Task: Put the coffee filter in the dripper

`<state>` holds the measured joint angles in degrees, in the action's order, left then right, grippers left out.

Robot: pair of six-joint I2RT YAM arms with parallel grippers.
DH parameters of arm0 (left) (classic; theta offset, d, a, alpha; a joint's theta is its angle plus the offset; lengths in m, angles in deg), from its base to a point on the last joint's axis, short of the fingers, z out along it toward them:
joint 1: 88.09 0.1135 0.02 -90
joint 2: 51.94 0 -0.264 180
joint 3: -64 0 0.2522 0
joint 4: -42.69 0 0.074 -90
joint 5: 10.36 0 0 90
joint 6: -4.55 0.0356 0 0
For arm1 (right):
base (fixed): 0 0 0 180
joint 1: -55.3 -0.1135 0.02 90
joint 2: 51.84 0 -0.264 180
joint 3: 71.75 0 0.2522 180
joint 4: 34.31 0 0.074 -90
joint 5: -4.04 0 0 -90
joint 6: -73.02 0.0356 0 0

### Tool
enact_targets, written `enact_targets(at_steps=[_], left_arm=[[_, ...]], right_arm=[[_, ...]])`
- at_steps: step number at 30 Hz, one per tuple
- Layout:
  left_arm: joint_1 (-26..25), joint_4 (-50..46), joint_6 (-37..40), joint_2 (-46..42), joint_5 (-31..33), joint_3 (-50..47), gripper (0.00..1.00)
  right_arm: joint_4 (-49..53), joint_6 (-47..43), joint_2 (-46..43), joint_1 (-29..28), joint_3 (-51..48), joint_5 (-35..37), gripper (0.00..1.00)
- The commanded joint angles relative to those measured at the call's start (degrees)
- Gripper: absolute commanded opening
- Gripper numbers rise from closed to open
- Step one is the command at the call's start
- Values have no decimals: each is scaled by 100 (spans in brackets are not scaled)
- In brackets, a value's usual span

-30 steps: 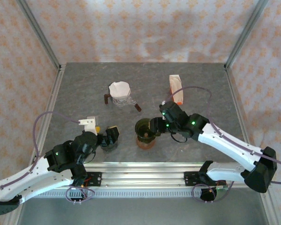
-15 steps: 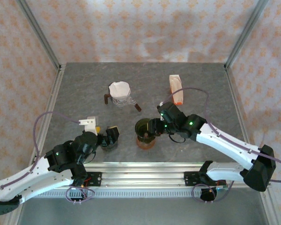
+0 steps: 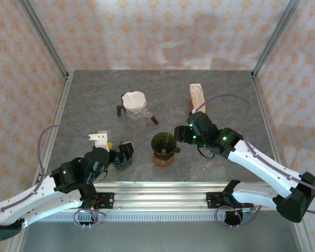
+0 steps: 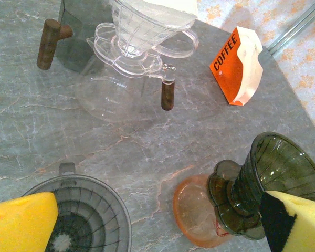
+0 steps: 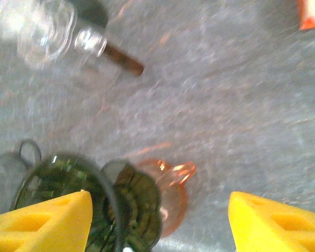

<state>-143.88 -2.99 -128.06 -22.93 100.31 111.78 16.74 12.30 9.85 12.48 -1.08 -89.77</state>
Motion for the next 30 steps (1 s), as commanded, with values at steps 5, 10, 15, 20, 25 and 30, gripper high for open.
enact_targets(at_steps=[5, 10, 15, 20, 25, 30], left_arm=[[-21, 201, 77, -47, 306, -50, 100], [-24, 296, 154, -70, 294, -115, 100], [-26, 344, 233, -18, 262, -125, 100], [-19, 353, 305, 66, 315, -119, 100], [-11, 425, 362, 143, 349, -133, 100], [-18, 421, 408, 184, 387, -112, 100]], right_arm=[[-571, -476, 649, 1336, 576, 69, 64], [-777, -1038, 1908, 1907, 1231, 351, 51], [-776, -1355, 3127, 2253, 2033, 517, 38], [-592, -1573, 3879, 2426, 2806, 755, 35], [-544, -1788, 4375, 2524, 3347, 693, 31], [-190, -1857, 4785, 2544, 3908, 975, 26]])
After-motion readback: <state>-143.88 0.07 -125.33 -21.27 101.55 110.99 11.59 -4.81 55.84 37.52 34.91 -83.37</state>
